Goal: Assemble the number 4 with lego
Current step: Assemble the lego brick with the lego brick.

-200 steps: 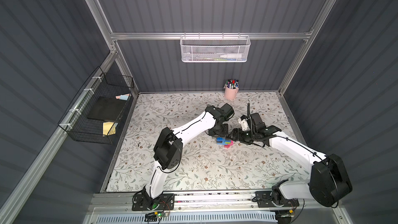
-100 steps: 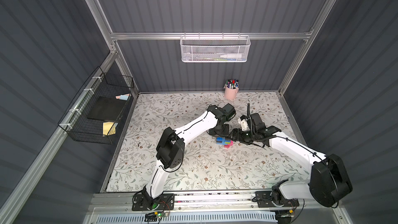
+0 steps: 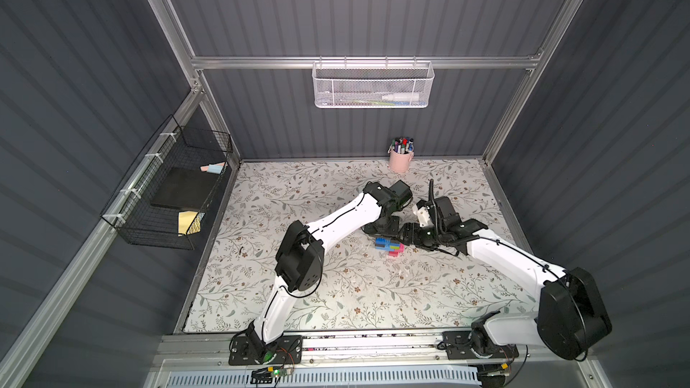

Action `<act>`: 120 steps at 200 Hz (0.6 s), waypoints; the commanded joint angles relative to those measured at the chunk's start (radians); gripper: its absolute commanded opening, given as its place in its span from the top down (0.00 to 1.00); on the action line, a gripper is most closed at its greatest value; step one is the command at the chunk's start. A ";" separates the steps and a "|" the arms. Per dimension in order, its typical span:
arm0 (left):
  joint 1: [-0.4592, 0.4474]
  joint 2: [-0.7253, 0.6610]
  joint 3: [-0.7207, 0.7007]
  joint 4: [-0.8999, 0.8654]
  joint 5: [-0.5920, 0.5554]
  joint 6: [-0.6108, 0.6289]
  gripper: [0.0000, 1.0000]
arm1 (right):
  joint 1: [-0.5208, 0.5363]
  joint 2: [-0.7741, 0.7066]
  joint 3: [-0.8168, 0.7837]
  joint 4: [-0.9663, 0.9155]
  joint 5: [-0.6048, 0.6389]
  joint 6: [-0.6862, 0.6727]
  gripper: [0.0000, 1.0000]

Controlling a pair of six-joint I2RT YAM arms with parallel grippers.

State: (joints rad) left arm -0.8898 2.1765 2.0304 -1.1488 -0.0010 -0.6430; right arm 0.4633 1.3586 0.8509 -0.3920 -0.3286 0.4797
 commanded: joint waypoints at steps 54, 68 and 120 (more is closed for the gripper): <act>-0.034 0.078 0.007 -0.052 0.032 0.036 0.91 | -0.002 0.057 -0.080 -0.181 0.108 -0.010 0.32; -0.034 0.078 0.008 -0.053 0.032 0.037 0.91 | -0.002 0.056 -0.085 -0.182 0.108 -0.009 0.32; -0.037 0.084 0.021 -0.060 0.038 0.044 0.91 | -0.002 0.054 -0.095 -0.180 0.111 -0.010 0.33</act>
State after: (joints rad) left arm -0.8967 2.1895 2.0514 -1.1637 -0.0154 -0.6277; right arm 0.4633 1.3529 0.8352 -0.3717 -0.3302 0.4797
